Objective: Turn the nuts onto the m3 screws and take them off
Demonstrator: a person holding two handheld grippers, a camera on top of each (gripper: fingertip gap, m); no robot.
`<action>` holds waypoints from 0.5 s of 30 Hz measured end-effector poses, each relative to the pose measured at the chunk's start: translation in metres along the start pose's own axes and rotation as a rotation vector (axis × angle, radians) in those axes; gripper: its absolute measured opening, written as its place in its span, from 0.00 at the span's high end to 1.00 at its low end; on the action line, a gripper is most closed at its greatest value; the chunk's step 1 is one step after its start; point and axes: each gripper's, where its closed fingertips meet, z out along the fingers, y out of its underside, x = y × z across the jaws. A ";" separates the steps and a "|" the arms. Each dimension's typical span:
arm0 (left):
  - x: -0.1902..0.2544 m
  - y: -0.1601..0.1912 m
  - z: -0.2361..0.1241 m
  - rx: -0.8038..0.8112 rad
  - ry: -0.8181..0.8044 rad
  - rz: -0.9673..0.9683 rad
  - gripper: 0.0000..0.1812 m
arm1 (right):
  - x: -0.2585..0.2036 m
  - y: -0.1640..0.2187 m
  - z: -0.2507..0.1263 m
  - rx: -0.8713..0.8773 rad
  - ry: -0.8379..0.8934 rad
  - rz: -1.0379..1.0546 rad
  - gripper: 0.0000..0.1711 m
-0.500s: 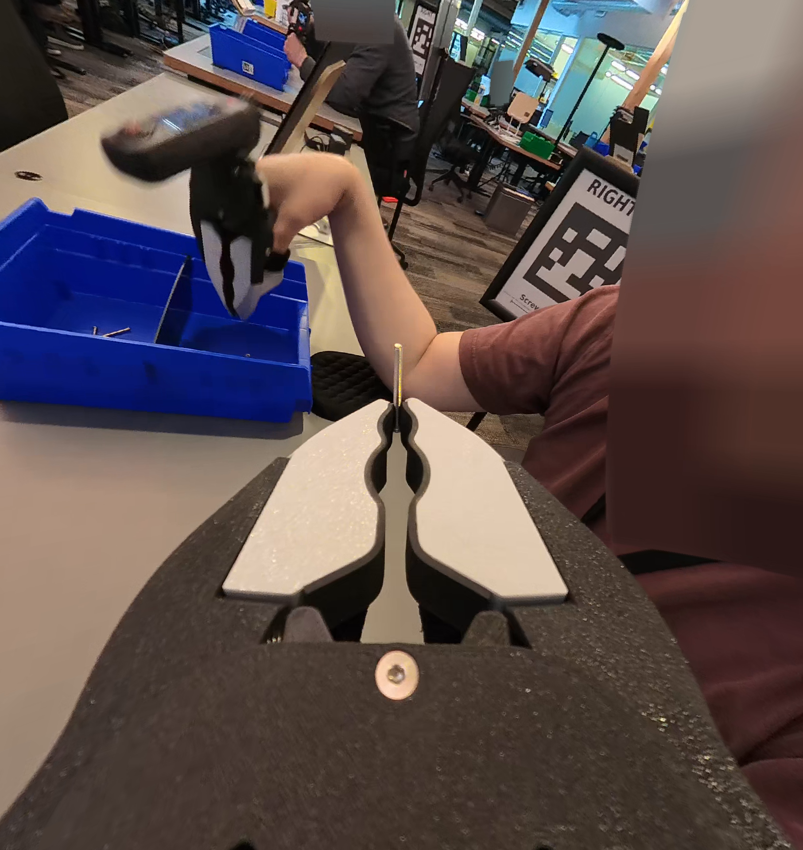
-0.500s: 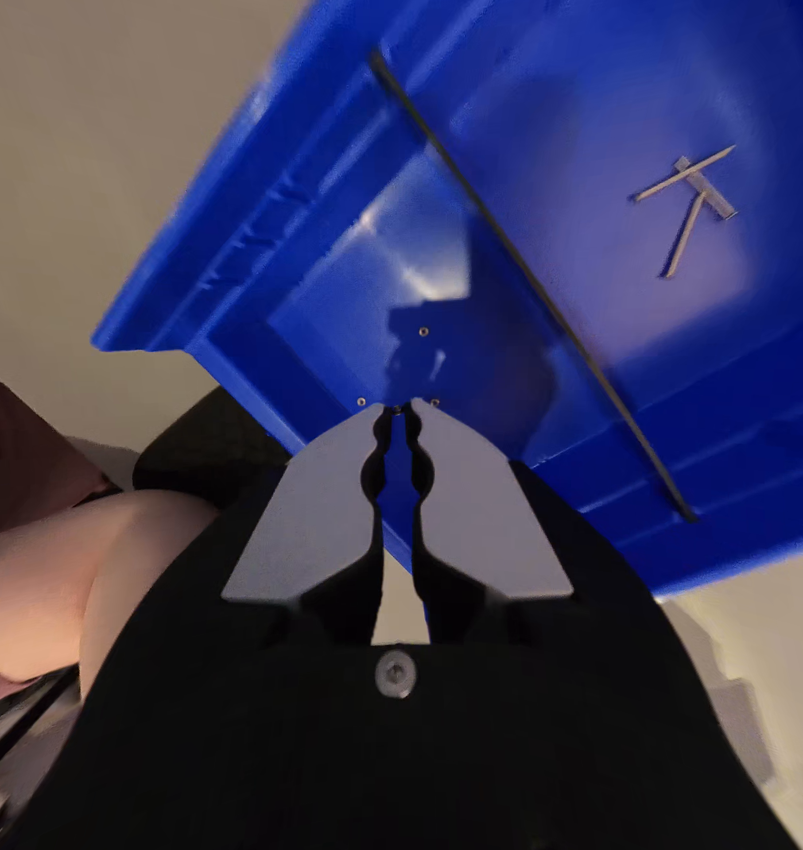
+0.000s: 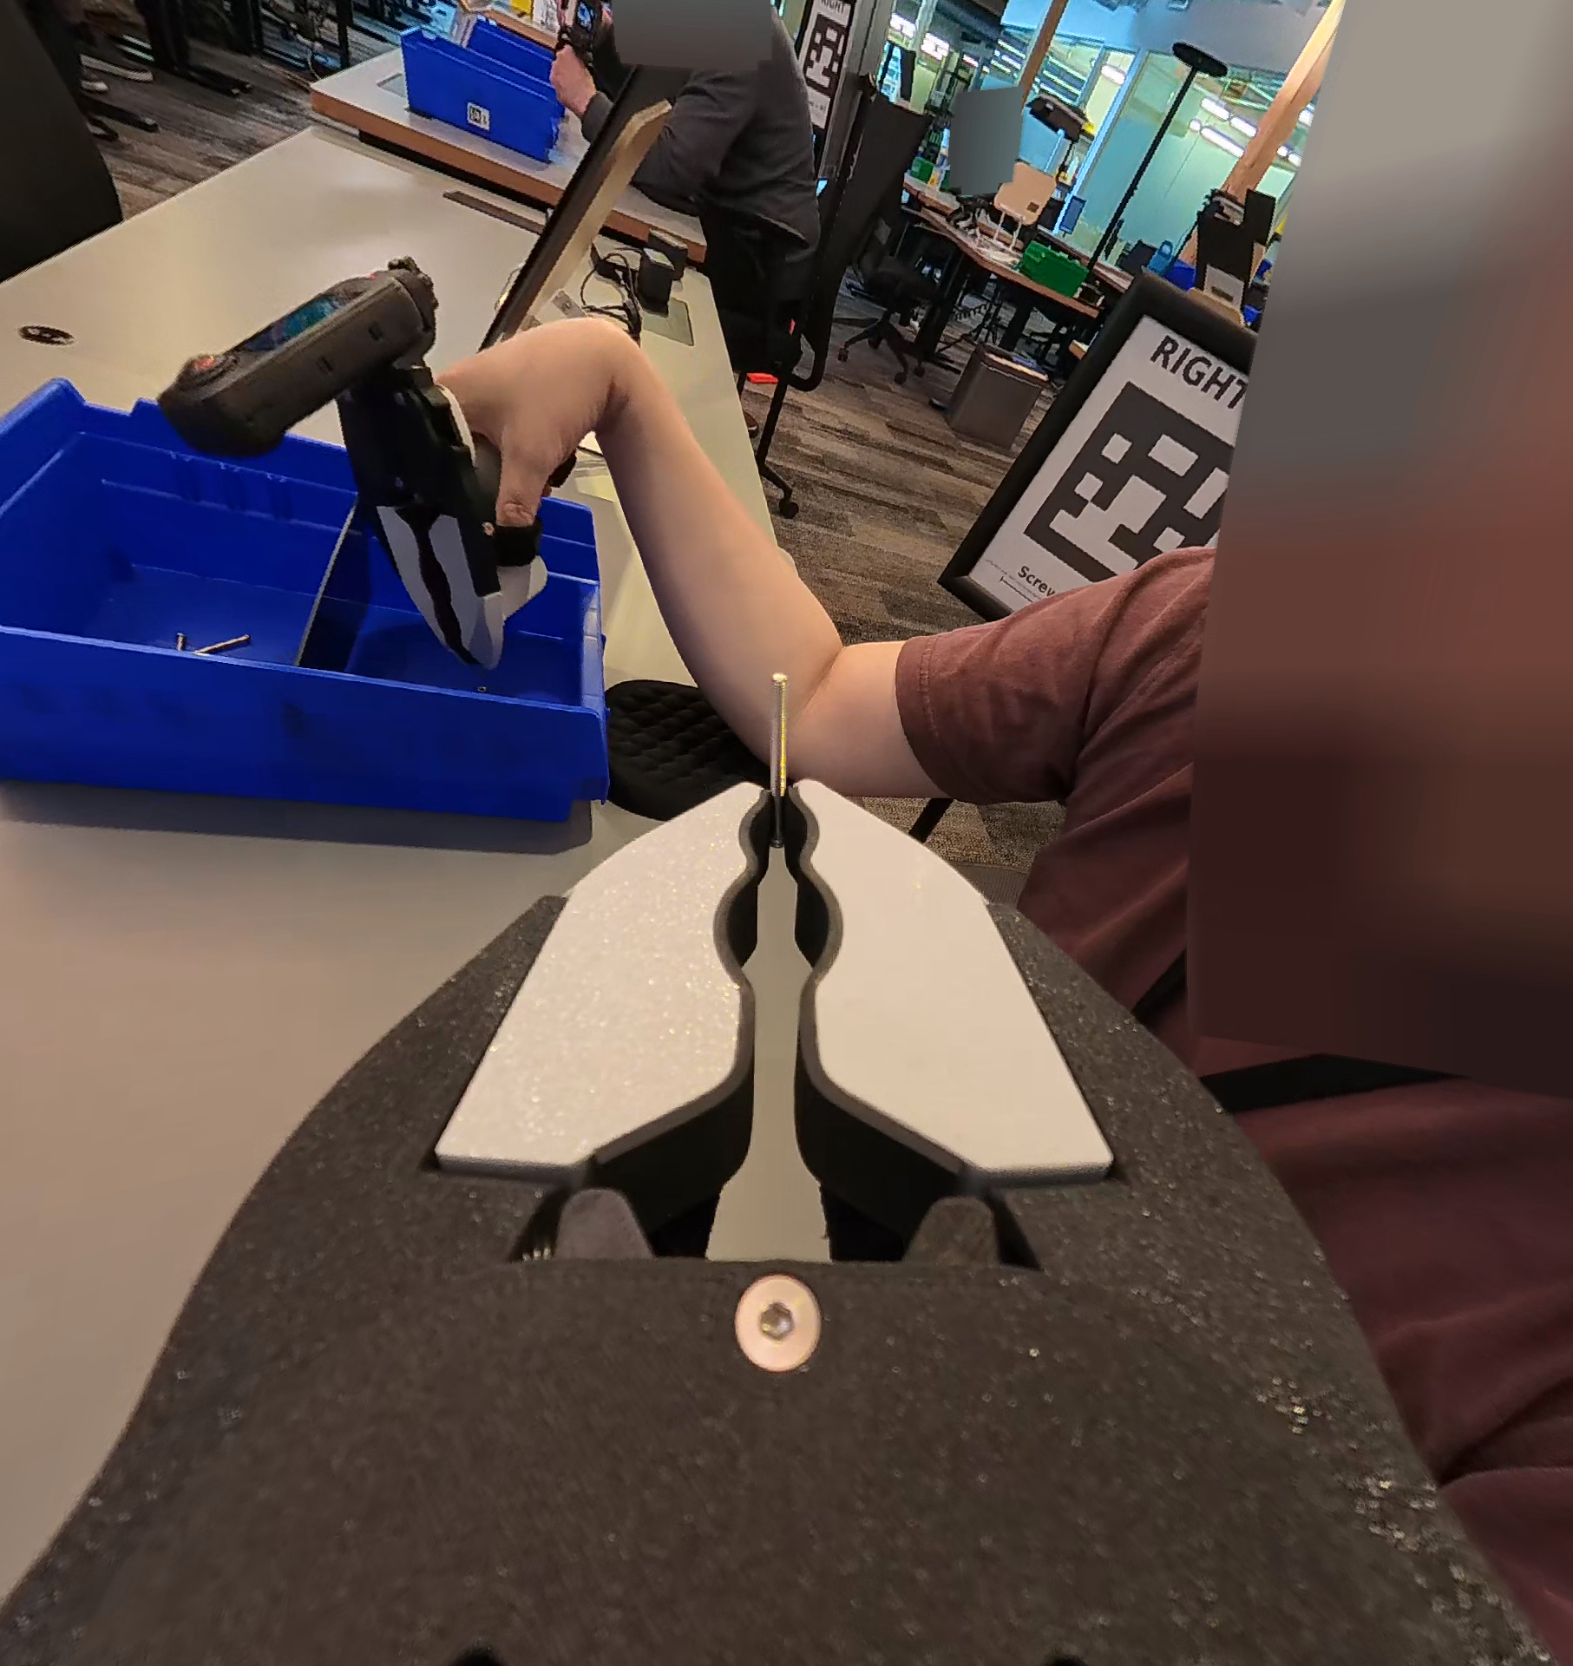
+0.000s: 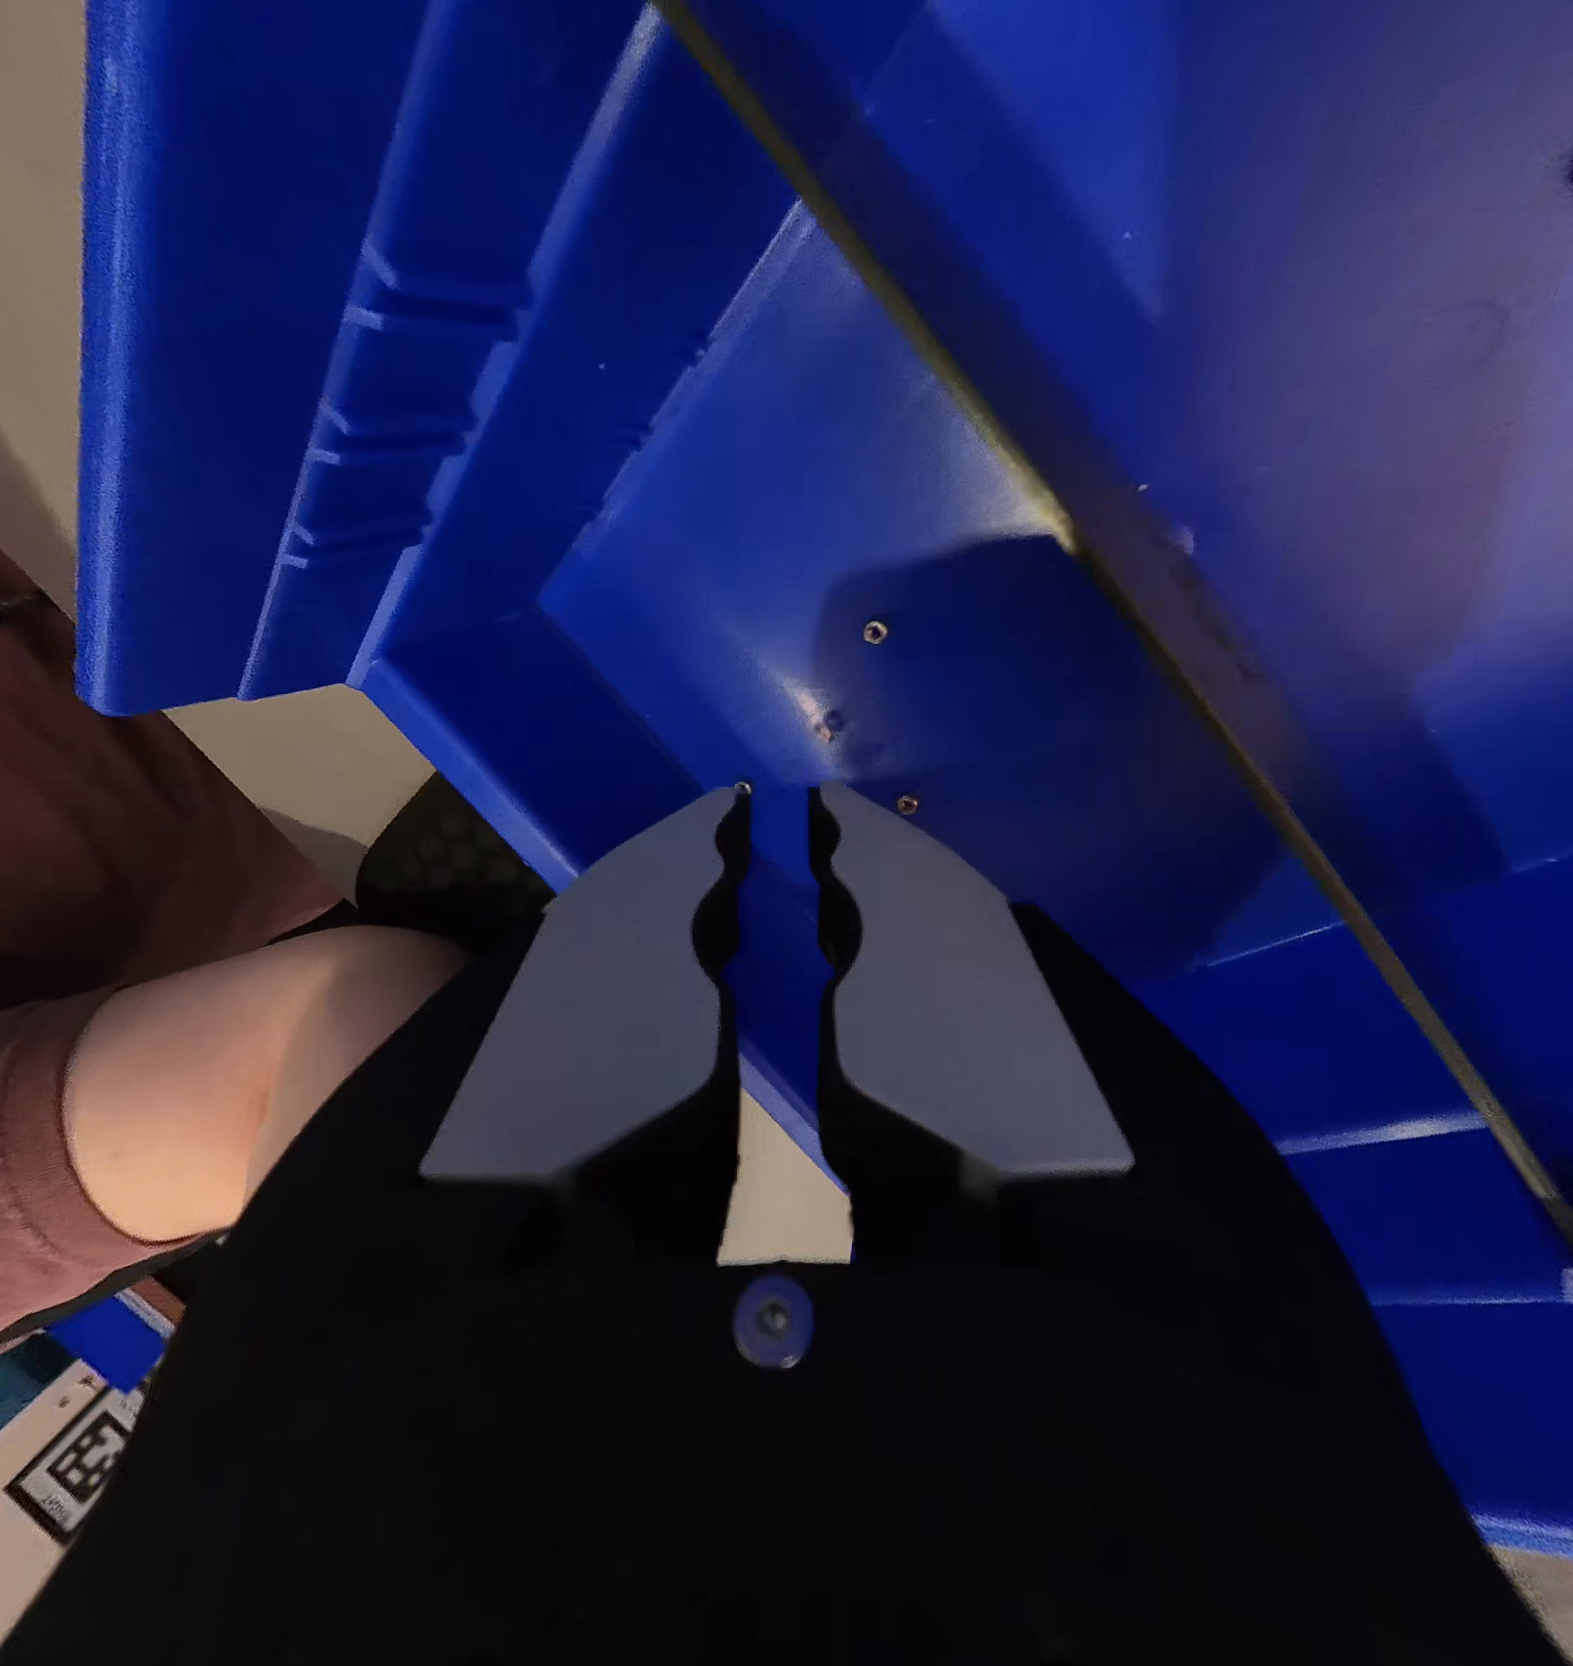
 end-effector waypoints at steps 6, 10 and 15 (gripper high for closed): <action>-0.001 0.002 0.003 -0.010 -0.002 -0.001 0.99 | -0.003 -0.005 -0.008 0.051 0.010 -0.028 0.90; -0.008 0.000 0.001 0.004 -0.043 0.011 0.99 | -0.039 -0.017 -0.031 0.183 -0.021 -0.203 0.90; -0.022 -0.004 -0.003 0.035 -0.143 0.049 0.99 | -0.132 -0.039 -0.081 0.488 -0.035 -0.729 0.86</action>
